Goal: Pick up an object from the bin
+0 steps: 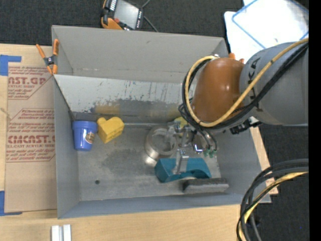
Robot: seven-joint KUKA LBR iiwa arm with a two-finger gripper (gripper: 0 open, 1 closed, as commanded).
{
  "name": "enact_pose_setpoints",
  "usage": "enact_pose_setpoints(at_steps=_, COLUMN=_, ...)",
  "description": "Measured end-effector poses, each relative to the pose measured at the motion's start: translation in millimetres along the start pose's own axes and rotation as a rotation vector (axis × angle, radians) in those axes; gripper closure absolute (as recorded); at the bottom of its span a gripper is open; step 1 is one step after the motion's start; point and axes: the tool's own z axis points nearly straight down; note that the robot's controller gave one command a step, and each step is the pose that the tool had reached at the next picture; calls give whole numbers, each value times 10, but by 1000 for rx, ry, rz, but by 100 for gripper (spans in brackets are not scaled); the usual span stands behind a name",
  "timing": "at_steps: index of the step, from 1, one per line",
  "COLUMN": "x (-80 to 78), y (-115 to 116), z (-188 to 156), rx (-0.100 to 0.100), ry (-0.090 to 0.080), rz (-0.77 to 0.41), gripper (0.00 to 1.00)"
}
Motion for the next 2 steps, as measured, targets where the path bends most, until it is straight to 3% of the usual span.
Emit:
enact_pose_setpoints(at_steps=1, x=-15, y=0, z=-46, rx=0, ry=-7, rz=0, gripper=0)
enact_pose_setpoints(at_steps=2, x=203, y=-397, z=789, rx=-1, ry=2, rz=50, gripper=0)
